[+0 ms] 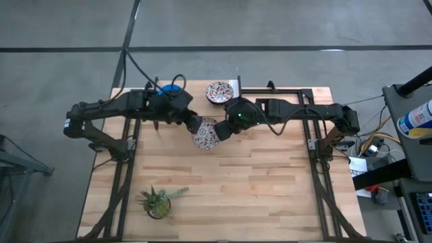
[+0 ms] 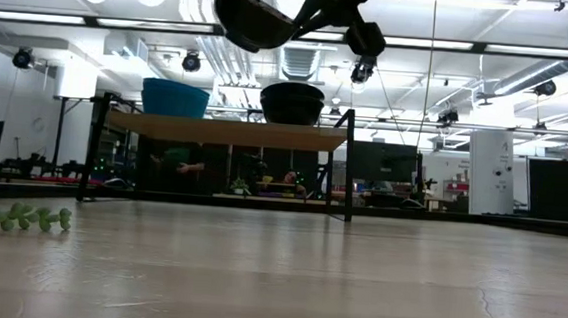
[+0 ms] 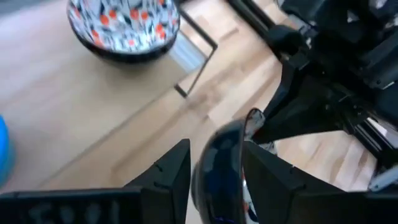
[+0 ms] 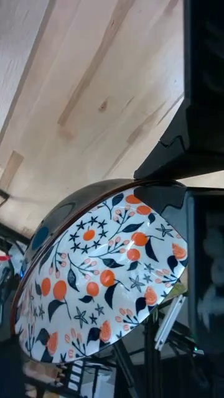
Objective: Pick & Place Mini bowls
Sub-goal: Stack the white patterned bowl on the white patterned bowls on the shelf
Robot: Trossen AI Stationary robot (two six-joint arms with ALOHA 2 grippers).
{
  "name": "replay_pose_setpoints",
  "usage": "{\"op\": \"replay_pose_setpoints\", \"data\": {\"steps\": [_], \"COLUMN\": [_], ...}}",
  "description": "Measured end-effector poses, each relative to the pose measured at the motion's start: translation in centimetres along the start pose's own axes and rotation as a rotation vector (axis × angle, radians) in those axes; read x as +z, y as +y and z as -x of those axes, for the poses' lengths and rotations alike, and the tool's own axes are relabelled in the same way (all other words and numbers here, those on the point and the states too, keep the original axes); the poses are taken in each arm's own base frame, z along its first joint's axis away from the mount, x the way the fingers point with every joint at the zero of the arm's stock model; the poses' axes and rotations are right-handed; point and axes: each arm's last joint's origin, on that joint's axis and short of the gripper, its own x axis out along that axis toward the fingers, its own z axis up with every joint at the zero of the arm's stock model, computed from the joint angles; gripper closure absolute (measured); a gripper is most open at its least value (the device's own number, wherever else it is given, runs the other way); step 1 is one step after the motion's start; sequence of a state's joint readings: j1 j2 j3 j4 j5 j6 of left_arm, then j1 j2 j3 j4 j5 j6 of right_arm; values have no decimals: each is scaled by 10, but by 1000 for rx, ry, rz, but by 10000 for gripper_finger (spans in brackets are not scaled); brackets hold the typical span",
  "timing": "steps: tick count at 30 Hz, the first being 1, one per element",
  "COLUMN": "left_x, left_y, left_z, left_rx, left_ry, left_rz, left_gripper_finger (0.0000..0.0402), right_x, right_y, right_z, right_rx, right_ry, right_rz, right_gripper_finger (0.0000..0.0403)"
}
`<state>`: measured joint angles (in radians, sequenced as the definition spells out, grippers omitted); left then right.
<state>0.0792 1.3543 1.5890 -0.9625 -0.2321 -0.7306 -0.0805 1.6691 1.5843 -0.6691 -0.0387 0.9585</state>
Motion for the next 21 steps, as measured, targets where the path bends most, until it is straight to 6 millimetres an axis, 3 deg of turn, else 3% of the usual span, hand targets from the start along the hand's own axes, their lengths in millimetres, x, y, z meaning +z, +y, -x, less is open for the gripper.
{"op": "replay_pose_setpoints", "data": {"steps": [8, 16, 21], "left_x": [9, 11, 11], "left_y": [5, 10, 11], "left_z": [28, 56, 59], "left_rx": [-4, -75, -80], "left_ry": [-144, -217, -222], "left_rz": [-43, -43, -39], "left_gripper_finger": [266, 266, 266], "right_x": [24, 70, 99], "right_y": [-8, -30, -50], "right_z": [15, 57, 82], "right_rx": [-3, -87, -112], "right_ry": [27, -8, -62], "right_rz": [-8, -43, -80], "right_gripper_finger": [395, 395, 395]}}
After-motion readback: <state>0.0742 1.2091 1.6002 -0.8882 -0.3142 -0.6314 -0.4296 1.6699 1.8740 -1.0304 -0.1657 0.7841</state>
